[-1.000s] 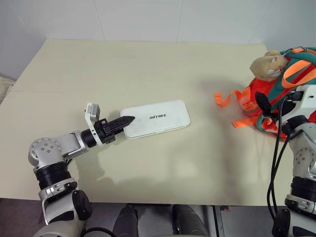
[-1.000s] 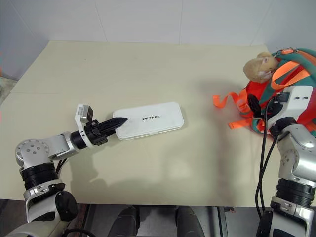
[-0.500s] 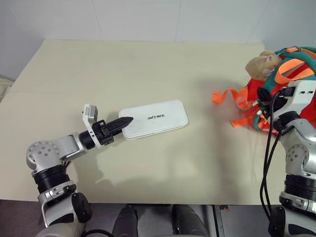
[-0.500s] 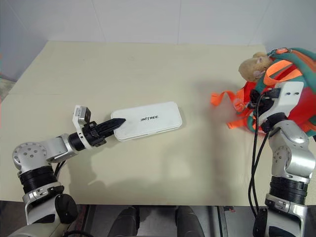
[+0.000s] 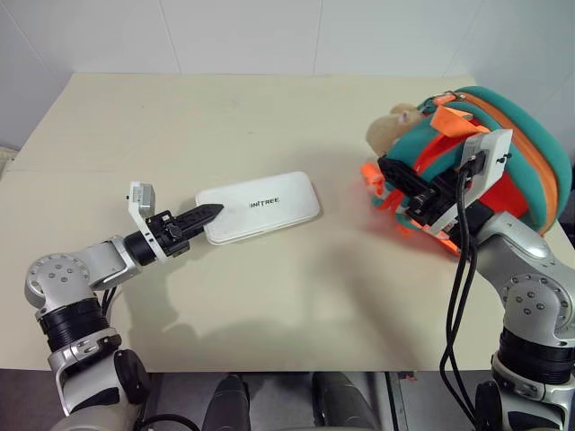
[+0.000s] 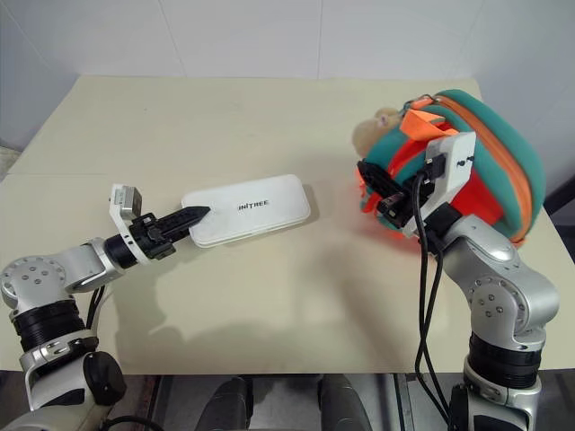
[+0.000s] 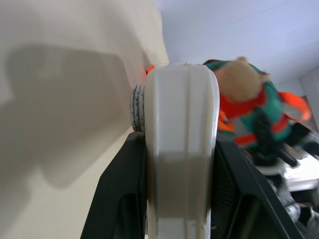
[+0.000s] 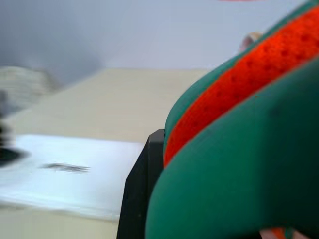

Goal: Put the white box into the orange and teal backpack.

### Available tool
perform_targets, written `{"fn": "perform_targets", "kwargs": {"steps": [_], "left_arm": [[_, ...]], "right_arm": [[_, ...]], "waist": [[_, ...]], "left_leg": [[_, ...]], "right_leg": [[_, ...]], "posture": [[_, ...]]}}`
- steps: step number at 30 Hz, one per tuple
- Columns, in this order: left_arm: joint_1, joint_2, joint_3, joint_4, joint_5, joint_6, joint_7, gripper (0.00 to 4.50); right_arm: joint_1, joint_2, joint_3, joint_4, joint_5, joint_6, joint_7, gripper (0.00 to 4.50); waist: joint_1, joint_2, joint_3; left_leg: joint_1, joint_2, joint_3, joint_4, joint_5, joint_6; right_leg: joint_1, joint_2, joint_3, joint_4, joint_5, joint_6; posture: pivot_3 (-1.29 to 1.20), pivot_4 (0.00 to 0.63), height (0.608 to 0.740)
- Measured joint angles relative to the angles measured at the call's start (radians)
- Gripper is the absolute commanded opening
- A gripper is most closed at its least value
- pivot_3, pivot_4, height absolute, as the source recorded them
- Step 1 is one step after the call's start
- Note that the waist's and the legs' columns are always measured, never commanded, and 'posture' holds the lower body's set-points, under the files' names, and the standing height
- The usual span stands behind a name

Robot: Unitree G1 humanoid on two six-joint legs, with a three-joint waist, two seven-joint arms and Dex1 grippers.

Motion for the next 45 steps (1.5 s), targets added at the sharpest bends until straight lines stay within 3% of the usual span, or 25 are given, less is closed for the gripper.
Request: {"fn": "perform_targets", "kwargs": {"steps": [9, 18, 22, 26, 31, 35, 45], "left_arm": [[-0.027, 0.204, 0.009, 0.104, 0.01, -0.098, -0.08, 1.25], [-0.032, 0.309, -0.063, 0.196, 0.055, -0.185, -0.227, 1.25], [-0.032, 0.335, -0.115, 0.194, 0.06, -0.196, -0.303, 1.25], [-0.032, 0.357, -0.136, 0.174, 0.061, -0.209, -0.363, 1.25], [0.019, 0.386, -0.138, 0.028, 0.06, -0.294, -0.458, 1.25], [0.095, 0.384, -0.099, -0.083, 0.058, -0.426, -0.539, 1.25], [0.172, 0.412, 0.027, -0.253, 0.041, -0.625, -0.631, 1.25]], "right_arm": [[-0.032, -0.15, -0.003, -0.088, 0.342, 0.096, 0.062, 0.0], [-0.03, -0.309, -0.003, -0.108, 0.62, 0.117, 0.173, 0.0], [-0.012, -0.403, 0.006, -0.144, 0.658, 0.133, 0.312, 0.0], [0.066, -0.497, 0.007, -0.197, 0.601, 0.135, 0.503, 0.0], [0.171, -0.572, 0.073, -0.238, 0.308, 0.002, 0.772, 0.0], [0.17, -0.559, 0.129, -0.176, 0.177, -0.09, 0.828, 0.0], [0.111, -0.522, 0.227, -0.011, 0.067, -0.15, 0.894, 0.0]], "waist": [[0.001, -0.001, 0.001], [0.001, -0.002, 0.002], [0.003, -0.004, 0.004], [0.004, -0.005, 0.005], [0.002, -0.007, 0.006], [0.001, -0.007, 0.006], [0.005, -0.009, 0.007]], "left_leg": [[-0.001, 0.0, 0.0, -0.008, -0.001, 0.001], [-0.002, 0.0, 0.0, -0.01, -0.001, 0.001], [-0.002, 0.001, 0.0, -0.01, -0.001, 0.003], [-0.002, 0.001, 0.0, -0.009, -0.002, 0.003], [-0.001, 0.001, 0.001, -0.008, -0.002, 0.003], [-0.001, 0.001, 0.001, -0.007, -0.002, 0.003], [-0.001, 0.001, 0.001, -0.006, -0.002, 0.003]], "right_leg": [[-0.002, 0.0, 0.0, -0.005, -0.001, -0.001], [-0.002, -0.001, -0.001, -0.008, -0.001, -0.001], [-0.003, -0.001, -0.002, -0.008, -0.001, -0.002], [-0.003, -0.001, -0.002, -0.008, -0.002, -0.001], [-0.002, -0.001, -0.001, -0.008, -0.002, -0.001], [-0.002, -0.001, -0.001, -0.007, -0.002, -0.001], [-0.001, -0.001, -0.001, -0.007, -0.002, -0.001]], "posture": [[0.0, 0.15, 0.74], [0.0, 0.15, 0.74], [0.0, 0.15, 0.74], [0.0, 0.15, 0.74], [0.0, 0.15, 0.74], [0.0, 0.15, 0.74], [0.0, 0.15, 0.74]]}}
